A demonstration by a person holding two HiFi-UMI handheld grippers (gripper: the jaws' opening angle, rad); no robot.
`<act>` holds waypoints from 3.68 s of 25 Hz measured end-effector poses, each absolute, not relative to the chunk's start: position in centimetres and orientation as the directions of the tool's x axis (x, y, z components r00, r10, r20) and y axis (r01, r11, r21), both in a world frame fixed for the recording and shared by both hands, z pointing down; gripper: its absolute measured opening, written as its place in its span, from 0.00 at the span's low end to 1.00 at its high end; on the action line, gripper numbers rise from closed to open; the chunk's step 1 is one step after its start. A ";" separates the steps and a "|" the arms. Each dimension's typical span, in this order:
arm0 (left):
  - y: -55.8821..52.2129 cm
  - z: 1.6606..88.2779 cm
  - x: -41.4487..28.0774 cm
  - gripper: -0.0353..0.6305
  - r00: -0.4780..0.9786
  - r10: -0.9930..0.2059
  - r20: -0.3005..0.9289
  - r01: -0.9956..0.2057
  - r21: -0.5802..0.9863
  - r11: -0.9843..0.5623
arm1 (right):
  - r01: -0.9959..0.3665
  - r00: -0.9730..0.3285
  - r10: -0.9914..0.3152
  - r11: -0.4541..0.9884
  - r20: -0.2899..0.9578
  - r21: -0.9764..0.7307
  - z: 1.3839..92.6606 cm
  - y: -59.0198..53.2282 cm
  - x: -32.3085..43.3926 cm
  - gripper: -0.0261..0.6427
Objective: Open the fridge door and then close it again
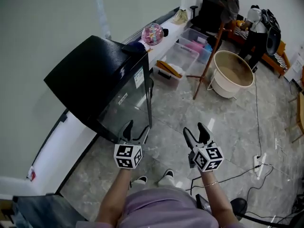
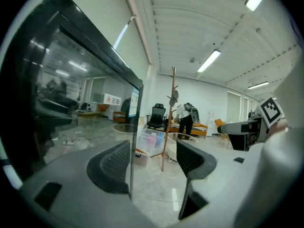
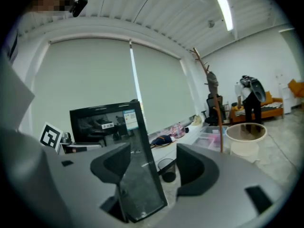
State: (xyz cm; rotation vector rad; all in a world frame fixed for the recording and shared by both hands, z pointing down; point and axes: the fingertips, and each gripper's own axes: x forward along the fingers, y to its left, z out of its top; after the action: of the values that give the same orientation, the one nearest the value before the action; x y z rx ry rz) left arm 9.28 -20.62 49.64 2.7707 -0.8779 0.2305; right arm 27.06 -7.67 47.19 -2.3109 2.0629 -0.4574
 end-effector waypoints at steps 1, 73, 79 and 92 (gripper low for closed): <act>-20.7 49.7 8.3 0.51 0.787 -0.577 0.220 -0.613 0.163 -0.773 | -0.975 0.047 -0.977 -0.090 0.208 -0.203 47.3 -8.6 26.4 0.48; -24.5 55.0 -9.2 0.16 0.554 -0.757 0.346 -0.832 0.241 -0.499 | -0.864 -0.494 -0.843 0.448 0.213 -0.231 47.0 -16.7 3.7 0.48; -24.4 55.0 -9.2 0.15 0.561 -0.751 0.348 -0.828 0.243 -0.506 | -0.855 -0.507 -0.839 0.462 0.197 -0.234 46.4 -16.9 3.2 0.48; -18.0 54.9 -4.8 0.13 0.671 -0.669 0.321 -0.739 0.206 -0.642 | -0.847 -0.518 -0.839 0.478 0.164 -0.231 45.2 -16.4 3.2 0.48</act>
State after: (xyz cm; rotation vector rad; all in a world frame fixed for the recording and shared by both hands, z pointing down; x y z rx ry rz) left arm -4.78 -18.01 54.90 2.5678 -1.1163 0.3087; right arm 3.19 -16.35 45.22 -1.5554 2.7251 -0.4522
